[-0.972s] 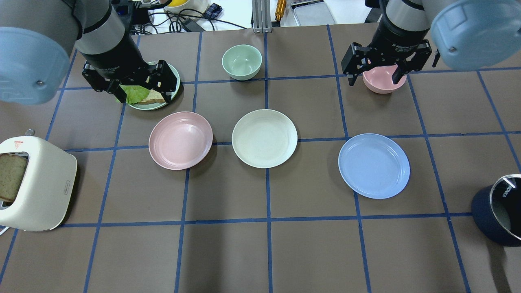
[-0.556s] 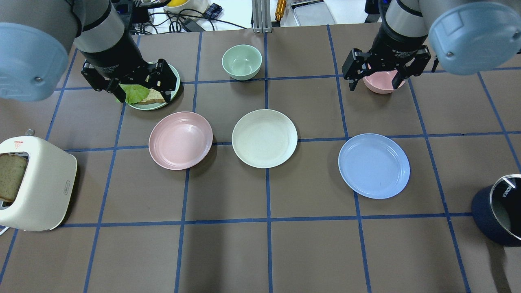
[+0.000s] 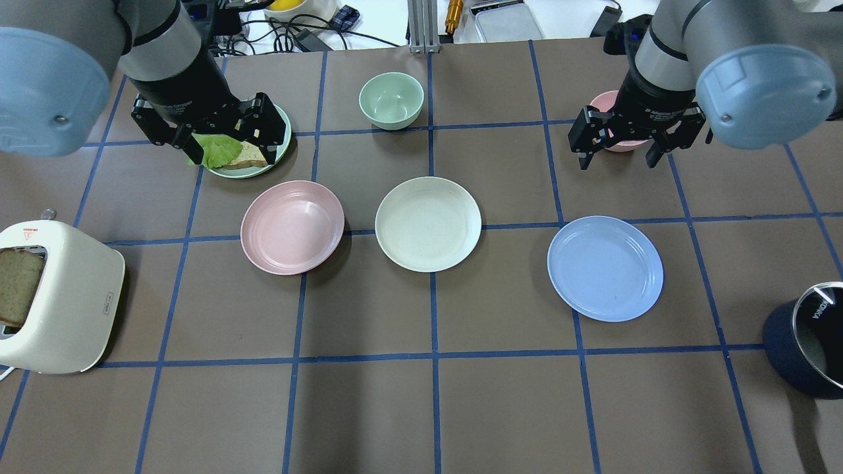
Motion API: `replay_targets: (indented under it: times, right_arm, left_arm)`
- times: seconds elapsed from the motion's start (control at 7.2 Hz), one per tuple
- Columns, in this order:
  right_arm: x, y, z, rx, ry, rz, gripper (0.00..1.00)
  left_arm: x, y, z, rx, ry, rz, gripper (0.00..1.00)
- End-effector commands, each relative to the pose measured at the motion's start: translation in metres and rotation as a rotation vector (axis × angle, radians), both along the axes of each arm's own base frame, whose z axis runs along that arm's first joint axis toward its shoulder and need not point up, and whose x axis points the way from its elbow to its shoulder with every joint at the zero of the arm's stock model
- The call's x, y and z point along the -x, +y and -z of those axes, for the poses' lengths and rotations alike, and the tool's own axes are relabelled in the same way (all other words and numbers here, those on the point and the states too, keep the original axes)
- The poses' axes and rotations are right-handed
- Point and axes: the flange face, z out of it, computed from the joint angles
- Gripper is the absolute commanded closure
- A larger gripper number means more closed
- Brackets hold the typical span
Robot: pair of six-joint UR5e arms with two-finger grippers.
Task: Stack three plates with pink and blue
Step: 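Move right gripper to blue plate while left gripper moves to pink plate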
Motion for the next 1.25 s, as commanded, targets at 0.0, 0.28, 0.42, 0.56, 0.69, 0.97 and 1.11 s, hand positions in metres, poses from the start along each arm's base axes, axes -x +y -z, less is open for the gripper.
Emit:
replay_targets:
  times: [0.0, 0.28, 0.42, 0.56, 0.69, 0.97, 1.11]
  right_arm:
    - [0.036, -0.005, 0.006, -0.015, 0.0, -0.006, 0.0]
    - [0.085, 0.008, 0.052, -0.077, -0.026, 0.023, 0.0]
    - [0.113, 0.018, 0.091, -0.014, -0.015, 0.011, 0.0]
    - [0.128, 0.034, 0.125, 0.019, -0.007, 0.029, 0.0]
    - [0.135, 0.046, 0.161, 0.015, -0.013, 0.046, 0.0]
    - [0.132, 0.061, 0.191, -0.024, -0.032, 0.051, 0.0]
    - [0.131, 0.063, 0.196, -0.024, -0.032, 0.05, 0.0]
  left_arm:
    - [0.0, -0.001, -0.001, 0.001, 0.0, 0.0, 0.0]
    - [0.0, -0.001, -0.001, 0.001, 0.0, 0.001, 0.0]
    - [0.0, -0.002, 0.0, 0.0, 0.009, 0.002, 0.0]
    - [0.001, -0.005, 0.006, -0.011, 0.013, 0.002, 0.0]
    - [0.001, -0.009, 0.026, -0.05, 0.015, 0.001, 0.0]
    - [0.007, -0.019, 0.108, -0.182, 0.034, -0.06, 0.0]
    - [0.009, -0.028, 0.137, -0.145, 0.045, -0.069, 0.0]
